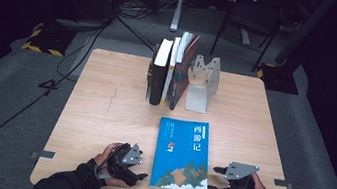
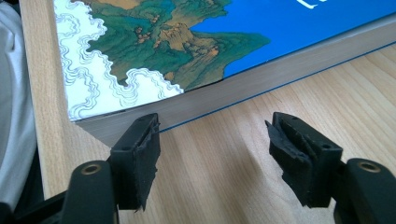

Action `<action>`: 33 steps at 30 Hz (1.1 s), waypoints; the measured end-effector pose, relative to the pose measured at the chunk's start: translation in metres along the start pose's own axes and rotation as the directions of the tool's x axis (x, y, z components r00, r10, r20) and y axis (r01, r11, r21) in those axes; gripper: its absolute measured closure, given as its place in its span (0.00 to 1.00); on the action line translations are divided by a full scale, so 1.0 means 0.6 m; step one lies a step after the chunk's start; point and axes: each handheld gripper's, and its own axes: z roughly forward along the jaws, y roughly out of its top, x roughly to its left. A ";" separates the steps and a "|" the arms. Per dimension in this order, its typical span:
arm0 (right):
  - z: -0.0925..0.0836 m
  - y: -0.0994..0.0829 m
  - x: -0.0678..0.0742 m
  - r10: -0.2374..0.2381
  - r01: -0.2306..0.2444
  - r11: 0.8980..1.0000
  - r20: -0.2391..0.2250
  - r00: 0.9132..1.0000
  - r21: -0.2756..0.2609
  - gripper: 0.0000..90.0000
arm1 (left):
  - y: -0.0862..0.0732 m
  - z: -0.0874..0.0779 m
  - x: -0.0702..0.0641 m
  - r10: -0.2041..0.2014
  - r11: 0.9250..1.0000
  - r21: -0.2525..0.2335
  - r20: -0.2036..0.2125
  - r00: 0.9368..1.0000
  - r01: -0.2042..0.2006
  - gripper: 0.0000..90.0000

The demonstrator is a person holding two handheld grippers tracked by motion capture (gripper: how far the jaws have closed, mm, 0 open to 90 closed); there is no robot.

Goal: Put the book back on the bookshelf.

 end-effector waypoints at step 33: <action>-0.009 0.035 -0.001 0.021 -0.009 0.986 0.066 0.998 -0.166 0.34 | 0.019 -0.002 0.002 -0.020 0.998 0.060 0.054 0.998 0.016 0.20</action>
